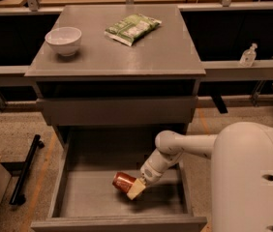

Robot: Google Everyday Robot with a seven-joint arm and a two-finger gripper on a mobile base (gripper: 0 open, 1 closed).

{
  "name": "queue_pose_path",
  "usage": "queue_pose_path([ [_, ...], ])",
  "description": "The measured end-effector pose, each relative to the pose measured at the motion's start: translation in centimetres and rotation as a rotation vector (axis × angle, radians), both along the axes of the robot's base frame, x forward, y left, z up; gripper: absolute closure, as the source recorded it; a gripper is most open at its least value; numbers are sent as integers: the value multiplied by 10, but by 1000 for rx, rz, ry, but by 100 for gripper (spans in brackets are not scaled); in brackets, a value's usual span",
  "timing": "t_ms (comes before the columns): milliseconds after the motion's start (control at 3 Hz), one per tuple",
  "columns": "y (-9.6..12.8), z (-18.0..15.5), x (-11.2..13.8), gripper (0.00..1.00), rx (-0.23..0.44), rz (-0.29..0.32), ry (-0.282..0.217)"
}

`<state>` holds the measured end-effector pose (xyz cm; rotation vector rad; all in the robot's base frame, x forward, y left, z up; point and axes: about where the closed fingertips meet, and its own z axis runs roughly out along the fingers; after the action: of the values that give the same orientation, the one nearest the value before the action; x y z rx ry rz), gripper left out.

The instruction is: Place coke can into middle drawer

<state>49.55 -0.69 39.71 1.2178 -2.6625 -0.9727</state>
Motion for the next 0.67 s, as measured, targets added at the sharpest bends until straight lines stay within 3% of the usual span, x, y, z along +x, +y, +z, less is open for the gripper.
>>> queue_pose_path([
  [333, -1, -12, -8, 36, -18, -7, 29],
  [667, -2, -10, -10, 13, -19, -15, 25],
])
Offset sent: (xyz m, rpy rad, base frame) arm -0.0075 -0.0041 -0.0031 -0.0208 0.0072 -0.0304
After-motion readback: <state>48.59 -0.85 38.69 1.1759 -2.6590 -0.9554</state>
